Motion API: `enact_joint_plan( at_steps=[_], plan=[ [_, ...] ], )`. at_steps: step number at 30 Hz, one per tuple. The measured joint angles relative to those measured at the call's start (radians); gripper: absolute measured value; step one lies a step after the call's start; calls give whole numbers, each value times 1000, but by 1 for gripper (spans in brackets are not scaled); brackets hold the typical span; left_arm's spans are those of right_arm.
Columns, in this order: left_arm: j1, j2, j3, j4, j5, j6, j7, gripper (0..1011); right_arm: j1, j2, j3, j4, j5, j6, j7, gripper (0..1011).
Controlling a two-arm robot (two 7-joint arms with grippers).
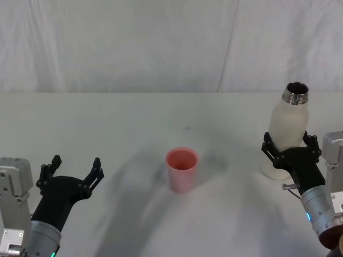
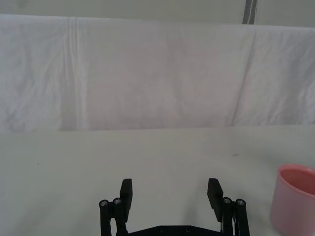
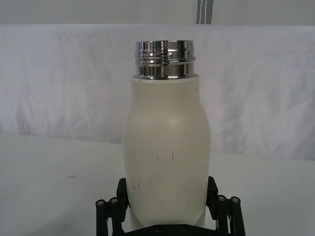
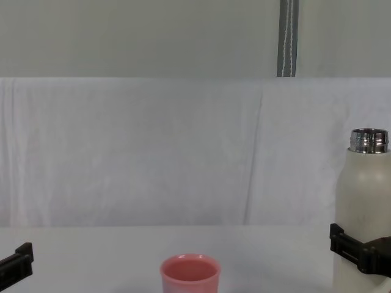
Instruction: Grasp the thermos with one hand and pour water into the cup lid.
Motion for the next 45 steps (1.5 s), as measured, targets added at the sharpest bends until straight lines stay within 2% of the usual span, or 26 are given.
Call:
enact_joint_plan(
  at_steps=[15, 40, 42, 45],
  plan=[
    [0, 0, 0, 0, 0, 0, 0, 1001, 7, -1, 4, 19, 5, -17, 6, 950],
    [0, 0, 0, 0, 0, 0, 0, 1001, 12, -2, 5, 25, 3, -16, 4, 951],
    [0, 0, 0, 0, 0, 0, 0, 1001, 12, -2, 5, 25, 3, -16, 4, 995],
    [0, 0, 0, 0, 0, 0, 0, 1001, 12, -2, 5, 25, 3, -16, 4, 1001]
  ],
)
